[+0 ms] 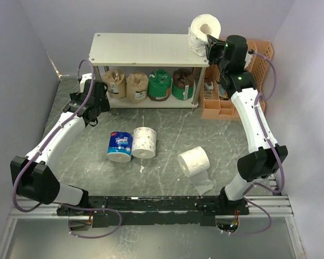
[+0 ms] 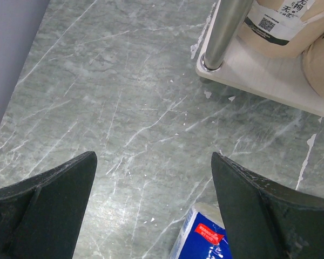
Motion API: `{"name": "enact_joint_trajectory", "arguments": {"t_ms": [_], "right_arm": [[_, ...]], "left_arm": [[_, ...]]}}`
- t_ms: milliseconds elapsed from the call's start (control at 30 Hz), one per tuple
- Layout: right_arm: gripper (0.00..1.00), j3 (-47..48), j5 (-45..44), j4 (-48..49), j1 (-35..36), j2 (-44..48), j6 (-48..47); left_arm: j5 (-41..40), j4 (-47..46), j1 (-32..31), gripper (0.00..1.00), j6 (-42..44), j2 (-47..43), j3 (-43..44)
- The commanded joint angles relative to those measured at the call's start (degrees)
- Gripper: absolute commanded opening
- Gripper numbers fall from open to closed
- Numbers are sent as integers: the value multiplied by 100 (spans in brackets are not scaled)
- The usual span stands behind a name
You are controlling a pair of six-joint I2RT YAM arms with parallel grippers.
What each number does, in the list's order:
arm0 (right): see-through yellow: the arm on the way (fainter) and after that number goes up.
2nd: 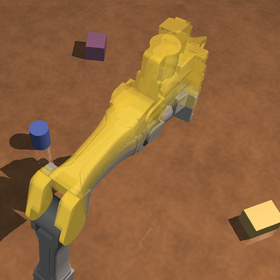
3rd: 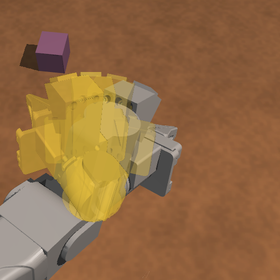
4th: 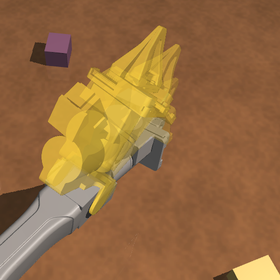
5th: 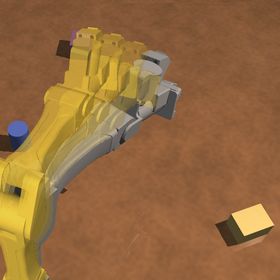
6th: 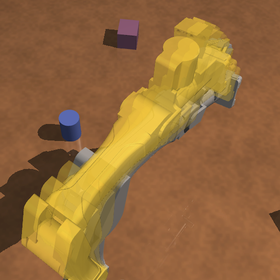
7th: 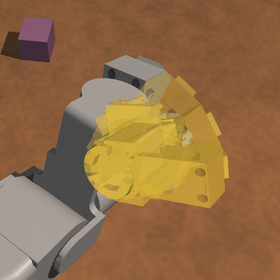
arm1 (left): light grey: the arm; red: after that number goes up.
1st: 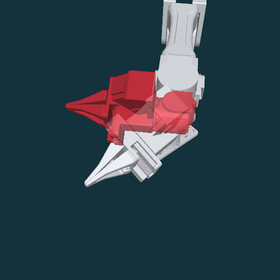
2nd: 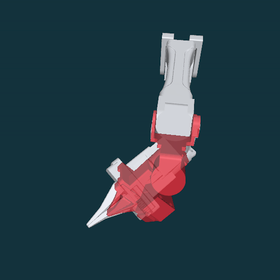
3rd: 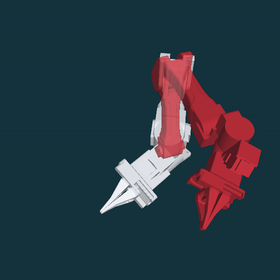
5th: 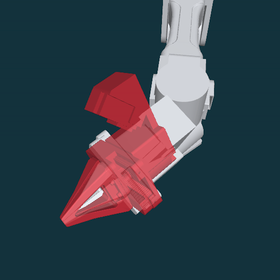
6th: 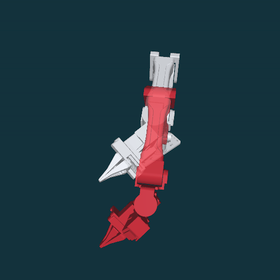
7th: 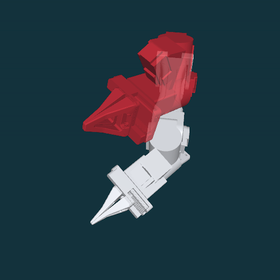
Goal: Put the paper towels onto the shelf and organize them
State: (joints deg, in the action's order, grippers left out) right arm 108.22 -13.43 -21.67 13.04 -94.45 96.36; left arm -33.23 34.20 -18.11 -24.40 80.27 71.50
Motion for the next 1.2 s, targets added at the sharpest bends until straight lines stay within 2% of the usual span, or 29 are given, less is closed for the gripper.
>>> {"name": "enact_joint_trajectory", "arguments": {"t_ms": [0, 167, 233, 300, 367, 467, 600, 833, 967, 1067, 1167], "right_arm": [[0, -306, 275, 765, -54, 53, 244], [0, -348, 491, 946, -71, 8, 192], [4, -335, 575, 987, -70, -11, 182], [16, -390, 557, 1022, -66, 37, 188], [23, -499, 441, 1097, -67, 128, 126], [46, -673, 298, 1243, -71, 290, 18], [57, -706, 228, 1473, -69, 416, -130], [59, -718, 403, 1627, -69, 566, -265], [59, -2002, 263, 1953, 60, 1602, -766], [68, -3459, -225, 1933, 248, 2677, -1621], [75, -4821, -593, 1510, 261, 3617, -2585]], "left_arm": [[-52, -1, -7, 98, 49, -29, 56], [6, -4, -8, 98, 50, -16, 65], [44, -21, -8, 98, 67, -12, 58], [60, -29, -8, 98, 84, -5, 57], [67, -22, -8, 98, 85, 10, 65], [85, -19, -8, 98, 85, 32, 74], [106, -3, -8, 98, 76, 59, 90], [63, -9, -8, 98, 85, 41, 74], [76, 8, -8, 99, 85, 21, 83], [155, 24, -8, 100, 56, -16, 92], [570, -156, -8, 100, 131, -107, 8]]}}
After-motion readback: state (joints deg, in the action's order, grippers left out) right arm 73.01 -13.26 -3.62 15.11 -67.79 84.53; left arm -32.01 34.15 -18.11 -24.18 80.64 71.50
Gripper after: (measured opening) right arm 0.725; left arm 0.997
